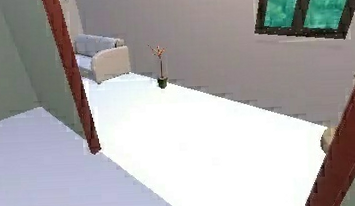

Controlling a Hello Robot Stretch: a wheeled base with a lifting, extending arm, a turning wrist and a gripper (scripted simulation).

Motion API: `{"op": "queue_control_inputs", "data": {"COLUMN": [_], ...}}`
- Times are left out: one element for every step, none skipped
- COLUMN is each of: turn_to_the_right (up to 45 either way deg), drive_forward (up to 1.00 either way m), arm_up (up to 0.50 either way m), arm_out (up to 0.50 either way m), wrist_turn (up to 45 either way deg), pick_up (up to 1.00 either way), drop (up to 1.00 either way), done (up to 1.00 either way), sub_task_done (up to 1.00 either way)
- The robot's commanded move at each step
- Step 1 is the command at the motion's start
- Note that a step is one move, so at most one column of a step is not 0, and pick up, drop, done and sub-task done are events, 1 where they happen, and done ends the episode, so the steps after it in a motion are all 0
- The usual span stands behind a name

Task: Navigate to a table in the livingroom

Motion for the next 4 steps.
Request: {"op": "queue_control_inputs", "data": {"turn_to_the_right": [0.0, 39.0, 0.0, 42.0], "drive_forward": [0.6, 0.0, 0.5, 0.0], "arm_up": [0.0, 0.0, 0.0, 0.0], "arm_out": [0.0, 0.0, 0.0, 0.0], "wrist_turn": [0.0, 0.0, 0.0, 0.0], "pick_up": [0.0, 0.0, 0.0, 0.0], "drop": [0.0, 0.0, 0.0, 0.0], "done": [0.0, 0.0, 0.0, 0.0], "sub_task_done": [0.0, 0.0, 0.0, 0.0]}}
